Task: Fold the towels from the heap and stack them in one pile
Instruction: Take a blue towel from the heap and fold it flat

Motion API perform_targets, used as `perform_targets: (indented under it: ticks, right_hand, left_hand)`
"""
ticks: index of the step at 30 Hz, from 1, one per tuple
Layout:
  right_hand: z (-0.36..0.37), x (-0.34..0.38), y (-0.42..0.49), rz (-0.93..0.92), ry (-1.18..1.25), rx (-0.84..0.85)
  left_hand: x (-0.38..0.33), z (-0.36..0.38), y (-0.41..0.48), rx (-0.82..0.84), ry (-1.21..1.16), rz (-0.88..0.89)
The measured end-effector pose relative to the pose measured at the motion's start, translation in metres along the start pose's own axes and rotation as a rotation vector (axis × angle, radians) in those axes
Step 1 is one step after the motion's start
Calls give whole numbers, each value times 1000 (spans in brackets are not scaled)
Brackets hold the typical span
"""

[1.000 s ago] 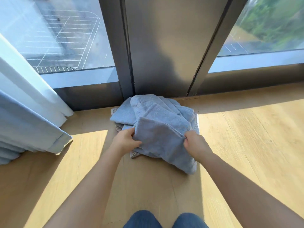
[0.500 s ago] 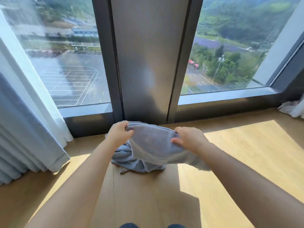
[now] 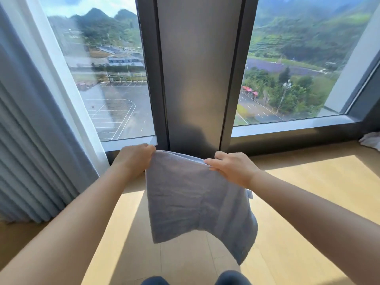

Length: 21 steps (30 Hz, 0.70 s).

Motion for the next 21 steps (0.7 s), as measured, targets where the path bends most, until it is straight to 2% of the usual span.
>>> perform_targets:
  ticks: [2,8,13,17,21]
  right_hand:
    - [1,12,2,19,48,-24]
    - [7,28,5,249,266,157]
    - [14,33,1,517,682,-105]
    - [16,35,-2,536,670,9]
    - [23,30,-10,548,560,152]
  left_hand:
    - [6,-1,-5,29,87,8]
    - [5,0,-15,74,146,-29]
    - [4,0,-16,104,112,-111]
    - [0,-2,-13,68,52,-156]
    - [-6,-10,-10,-39,42,-105]
Point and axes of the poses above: each hand's wrist, its own y-axis towards the middle knuckle, its own z-axis out of the palm, x = y × z, the point moved 1 cm from there along y, towards the middle knuckle, and after that the axes turned 1 degree about -x, right-handed, at the moved point
